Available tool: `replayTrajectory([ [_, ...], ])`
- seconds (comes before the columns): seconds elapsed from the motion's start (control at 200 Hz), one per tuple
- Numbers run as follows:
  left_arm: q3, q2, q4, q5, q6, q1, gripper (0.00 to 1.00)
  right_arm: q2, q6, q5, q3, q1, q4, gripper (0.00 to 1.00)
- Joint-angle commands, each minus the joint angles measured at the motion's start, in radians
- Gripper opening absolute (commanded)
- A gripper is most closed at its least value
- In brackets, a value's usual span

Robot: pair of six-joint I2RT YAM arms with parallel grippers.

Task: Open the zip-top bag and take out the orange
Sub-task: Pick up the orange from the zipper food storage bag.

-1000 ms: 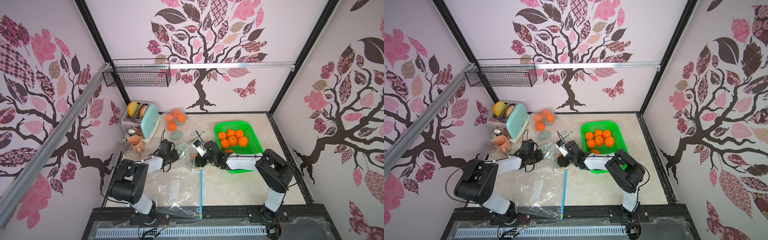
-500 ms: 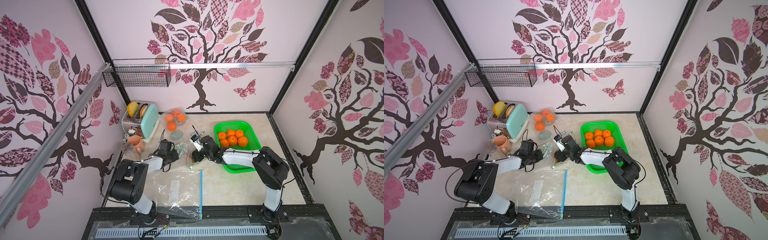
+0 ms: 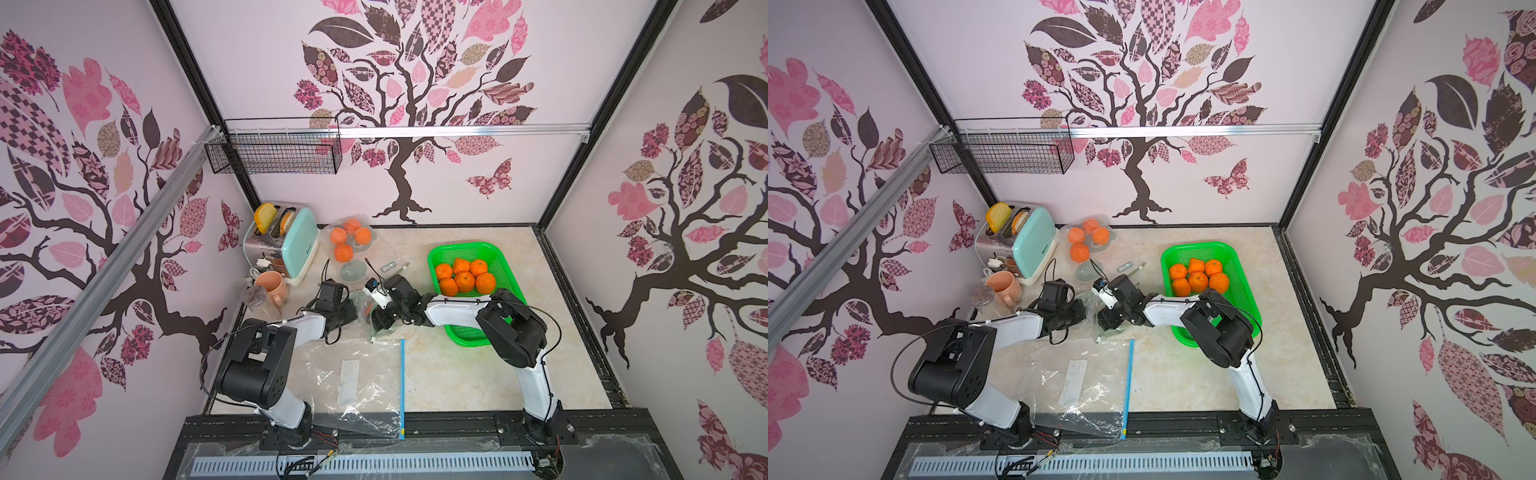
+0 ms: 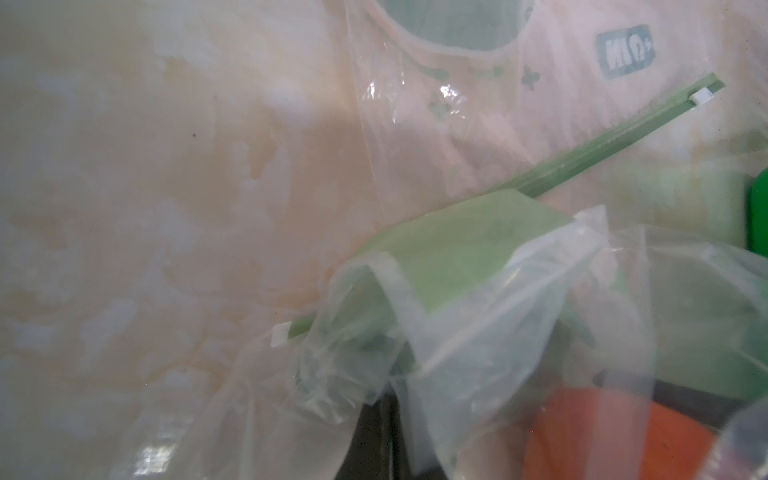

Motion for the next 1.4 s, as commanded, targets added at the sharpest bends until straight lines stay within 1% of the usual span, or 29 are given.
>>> replayTrajectory([
  [0.0, 0.004, -0.006, -0.010, -0.005, 0.014, 0.002, 0.00, -0.023, -0.009, -0.011, 0.000, 0.004, -0.012, 0.73],
  [0.115, 0.004, -0.011, -0.012, -0.008, 0.014, 0.001, 0.00, -0.082, -0.021, 0.009, -0.041, 0.004, -0.018, 0.63],
  [0.305, 0.003, -0.022, -0.018, -0.025, 0.018, 0.003, 0.00, -0.210, -0.018, 0.047, -0.142, 0.003, -0.008, 0.56],
  [0.45, 0.001, -0.026, -0.020, -0.027, 0.018, 0.003, 0.00, -0.302, -0.004, 0.070, -0.235, -0.001, 0.034, 0.55],
  [0.69, 0.002, -0.024, -0.019, -0.030, 0.020, 0.003, 0.00, -0.394, 0.072, 0.090, -0.292, -0.043, 0.014, 0.54],
  [0.84, 0.001, -0.023, -0.017, -0.031, 0.018, 0.003, 0.00, -0.455, 0.113, 0.089, -0.290, -0.069, -0.040, 0.54],
  [1.035, 0.001, -0.021, -0.018, -0.028, 0.017, 0.003, 0.00, -0.534, 0.149, 0.079, -0.314, -0.083, -0.057, 0.54],
  [1.396, 0.001, -0.020, -0.018, -0.028, 0.016, 0.003, 0.00, -0.585, 0.199, 0.073, -0.312, -0.112, -0.090, 0.54],
])
